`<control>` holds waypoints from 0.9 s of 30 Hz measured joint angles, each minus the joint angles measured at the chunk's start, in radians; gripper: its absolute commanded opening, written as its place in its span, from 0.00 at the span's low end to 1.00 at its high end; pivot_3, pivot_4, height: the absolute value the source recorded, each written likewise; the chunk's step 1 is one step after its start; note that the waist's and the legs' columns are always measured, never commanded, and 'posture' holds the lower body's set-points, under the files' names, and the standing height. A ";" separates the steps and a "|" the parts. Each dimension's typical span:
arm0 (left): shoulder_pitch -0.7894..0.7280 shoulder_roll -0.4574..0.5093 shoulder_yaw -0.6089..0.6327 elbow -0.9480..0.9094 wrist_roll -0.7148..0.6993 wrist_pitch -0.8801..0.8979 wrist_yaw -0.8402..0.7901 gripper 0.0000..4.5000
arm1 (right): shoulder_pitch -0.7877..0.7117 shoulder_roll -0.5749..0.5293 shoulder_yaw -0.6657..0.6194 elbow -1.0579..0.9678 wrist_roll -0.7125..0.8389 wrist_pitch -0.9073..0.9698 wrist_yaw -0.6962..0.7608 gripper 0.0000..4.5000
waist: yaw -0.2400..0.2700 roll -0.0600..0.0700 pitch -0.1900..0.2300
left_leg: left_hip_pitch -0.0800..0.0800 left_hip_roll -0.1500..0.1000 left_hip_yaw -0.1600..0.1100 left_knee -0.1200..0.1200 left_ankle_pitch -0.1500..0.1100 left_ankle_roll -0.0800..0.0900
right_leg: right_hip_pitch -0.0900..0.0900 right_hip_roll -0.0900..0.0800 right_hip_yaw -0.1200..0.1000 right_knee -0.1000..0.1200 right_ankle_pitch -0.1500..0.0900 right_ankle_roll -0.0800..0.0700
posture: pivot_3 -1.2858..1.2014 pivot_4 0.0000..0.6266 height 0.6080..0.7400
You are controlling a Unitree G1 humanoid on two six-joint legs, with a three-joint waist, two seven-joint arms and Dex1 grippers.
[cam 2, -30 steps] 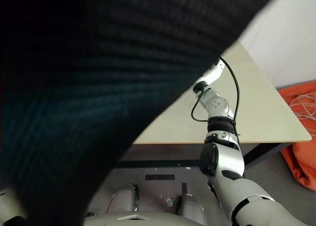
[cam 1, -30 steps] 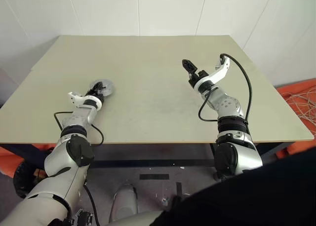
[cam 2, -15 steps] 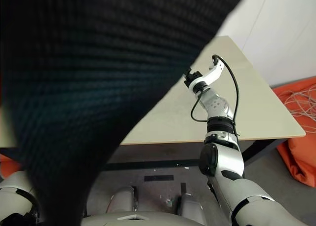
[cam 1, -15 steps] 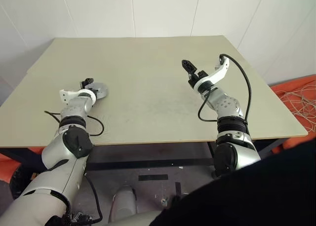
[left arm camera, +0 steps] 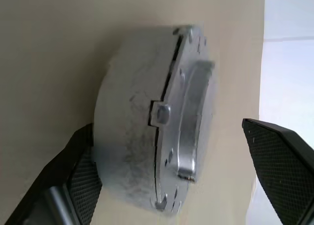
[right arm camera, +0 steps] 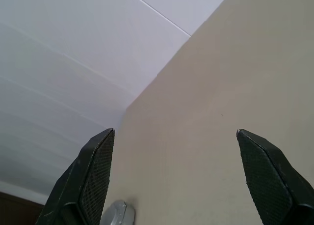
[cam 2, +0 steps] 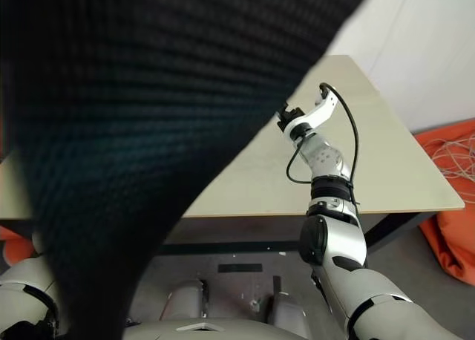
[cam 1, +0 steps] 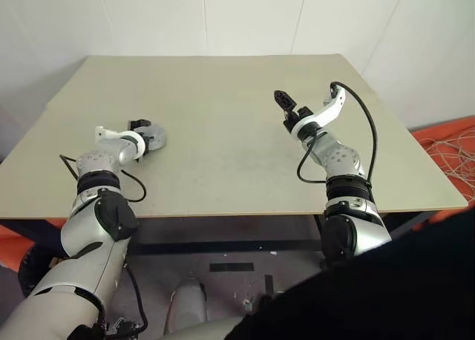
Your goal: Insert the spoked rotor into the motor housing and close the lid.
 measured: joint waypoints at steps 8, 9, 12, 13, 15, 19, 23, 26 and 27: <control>0.012 -0.016 0.004 -0.147 -0.094 0.294 0.039 0.99 | -0.003 -0.003 0.002 0.065 -0.010 -0.020 0.006 1.00 | 0.011 0.000 0.000 | -0.001 0.000 -0.001 0.001 0.000 -0.001 | 0.000 0.000 -0.001 0.000 0.001 0.001 | 0.52 0.00 1.00; 0.009 -0.016 0.005 -0.162 -0.103 0.308 0.045 0.99 | -0.004 -0.003 0.002 0.069 -0.012 -0.022 0.006 1.00 | 0.010 0.000 0.000 | -0.001 0.000 -0.001 0.001 0.000 -0.001 | 0.000 0.001 -0.001 0.000 0.001 0.001 | 0.52 0.00 1.00; -0.004 -0.019 0.004 -0.202 -0.126 0.336 0.052 0.99 | -0.007 -0.003 0.002 0.076 -0.019 -0.028 0.007 1.00 | 0.010 0.000 0.000 | -0.001 0.000 -0.001 0.001 0.000 0.000 | 0.000 0.001 -0.001 0.000 0.001 0.001 | 0.52 0.00 1.00; -0.006 -0.025 0.003 -0.219 -0.135 0.346 0.046 0.99 | -0.009 -0.003 0.002 0.077 -0.021 -0.030 0.007 1.00 | 0.011 0.000 0.000 | -0.001 0.000 -0.001 0.001 0.000 0.000 | 0.000 0.000 -0.001 -0.001 0.001 0.001 | 0.52 0.00 1.00; -0.006 -0.040 -0.021 -0.253 -0.142 0.374 0.009 0.99 | -0.012 -0.003 0.002 0.079 -0.022 -0.032 0.008 1.00 | 0.012 0.000 0.000 | -0.002 0.000 -0.001 0.001 0.000 0.000 | 0.000 0.000 -0.001 -0.001 0.001 0.001 | 0.52 0.00 1.00; 0.018 -0.088 -0.171 -0.397 -0.134 0.421 -0.169 0.99 | -0.017 -0.003 0.006 0.077 -0.022 -0.032 0.018 1.00 | 0.013 0.000 0.000 | -0.003 0.000 -0.001 0.001 0.000 0.000 | 0.000 0.000 -0.002 -0.001 0.001 0.001 | 0.52 0.00 1.00; 0.104 -0.100 -0.390 -0.568 -0.067 0.372 -0.436 0.99 | 0.003 -0.008 0.071 0.002 -0.044 -0.012 0.076 1.00 | 0.009 0.000 0.000 | -0.003 0.000 -0.001 0.001 0.000 0.000 | 0.000 0.001 -0.002 -0.002 0.001 0.001 | 0.52 0.00 1.00; 0.203 -0.065 -0.613 -0.644 0.103 0.216 -0.634 0.99 | 0.058 -0.026 0.156 -0.110 -0.094 -0.010 0.139 1.00 | 0.009 0.000 0.000 | -0.002 0.000 -0.001 0.000 0.000 0.000 | 0.000 0.002 -0.002 -0.002 0.001 0.001 | 0.52 0.00 1.00; 0.224 -0.056 -0.656 -0.645 0.152 0.159 -0.671 0.99 | 0.075 -0.037 0.185 -0.132 -0.118 -0.017 0.152 1.00 | 0.009 0.000 0.000 | -0.002 0.000 -0.001 0.000 0.000 0.000 | 0.000 0.002 -0.002 -0.003 0.001 0.001 | 0.52 0.00 1.00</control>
